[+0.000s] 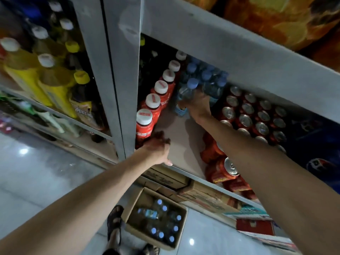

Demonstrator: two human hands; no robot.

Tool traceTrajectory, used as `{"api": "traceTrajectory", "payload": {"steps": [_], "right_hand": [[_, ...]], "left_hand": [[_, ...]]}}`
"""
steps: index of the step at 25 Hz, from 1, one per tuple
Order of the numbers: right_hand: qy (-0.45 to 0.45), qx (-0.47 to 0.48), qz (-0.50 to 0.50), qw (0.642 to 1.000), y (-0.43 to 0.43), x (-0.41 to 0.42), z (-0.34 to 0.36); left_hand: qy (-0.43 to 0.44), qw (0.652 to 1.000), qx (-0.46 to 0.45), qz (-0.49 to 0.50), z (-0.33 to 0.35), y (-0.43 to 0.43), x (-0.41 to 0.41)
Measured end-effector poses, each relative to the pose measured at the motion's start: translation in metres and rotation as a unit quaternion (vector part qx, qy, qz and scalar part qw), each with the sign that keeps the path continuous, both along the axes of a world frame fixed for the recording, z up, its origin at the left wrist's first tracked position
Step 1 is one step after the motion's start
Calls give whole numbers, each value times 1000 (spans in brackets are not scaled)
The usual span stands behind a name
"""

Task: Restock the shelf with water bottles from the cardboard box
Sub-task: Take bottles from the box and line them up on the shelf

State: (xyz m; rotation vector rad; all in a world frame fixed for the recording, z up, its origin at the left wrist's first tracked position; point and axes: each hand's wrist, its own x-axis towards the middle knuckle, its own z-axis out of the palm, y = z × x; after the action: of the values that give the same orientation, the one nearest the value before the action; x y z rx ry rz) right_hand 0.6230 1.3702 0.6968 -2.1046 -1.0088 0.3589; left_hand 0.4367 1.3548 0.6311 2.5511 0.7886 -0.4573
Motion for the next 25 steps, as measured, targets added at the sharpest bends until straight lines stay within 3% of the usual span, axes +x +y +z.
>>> {"api": "traceTrajectory", "payload": {"steps": [7,16,25], "right_hand": [[4,27,-30,999,17,0,-24],[-10,-33,-45,998,39,-2,-43],[63,11,-52,997,45,3,-56]], "left_hand": [[-5,999,29,-21,-13,6,9],[-9,993,101,-57,-14,2,5],[-2,994,94,-56,-20,4,7]]}}
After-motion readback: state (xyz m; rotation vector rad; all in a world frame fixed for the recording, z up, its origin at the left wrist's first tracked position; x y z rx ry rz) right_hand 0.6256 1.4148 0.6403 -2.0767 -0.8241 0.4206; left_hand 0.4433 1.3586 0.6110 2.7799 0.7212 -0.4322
